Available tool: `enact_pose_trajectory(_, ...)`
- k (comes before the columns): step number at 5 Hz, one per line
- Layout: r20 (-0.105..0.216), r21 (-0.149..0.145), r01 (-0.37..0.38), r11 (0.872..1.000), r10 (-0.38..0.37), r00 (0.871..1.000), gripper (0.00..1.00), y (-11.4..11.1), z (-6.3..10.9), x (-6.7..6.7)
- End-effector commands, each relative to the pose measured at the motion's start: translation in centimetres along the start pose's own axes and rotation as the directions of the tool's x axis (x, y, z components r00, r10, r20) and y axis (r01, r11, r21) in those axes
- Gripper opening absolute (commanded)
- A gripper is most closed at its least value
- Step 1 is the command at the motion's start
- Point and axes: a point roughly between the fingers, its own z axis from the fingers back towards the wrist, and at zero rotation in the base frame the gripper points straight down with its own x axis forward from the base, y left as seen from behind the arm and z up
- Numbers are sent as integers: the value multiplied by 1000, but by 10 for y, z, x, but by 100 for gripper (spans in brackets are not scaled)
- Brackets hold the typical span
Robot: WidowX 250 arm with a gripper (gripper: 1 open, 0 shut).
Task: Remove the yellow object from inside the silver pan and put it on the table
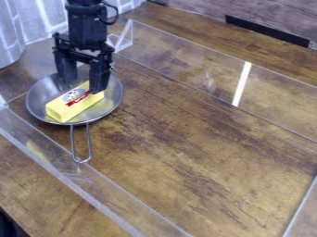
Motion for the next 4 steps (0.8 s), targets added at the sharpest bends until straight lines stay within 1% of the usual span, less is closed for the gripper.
enact_pose_trajectory(1, 100, 15, -31, 999, 29, 995, 100, 8, 33, -5)
enact_pose_trajectory(4, 109, -2, -37, 999, 37, 993, 100, 7, 33, -8)
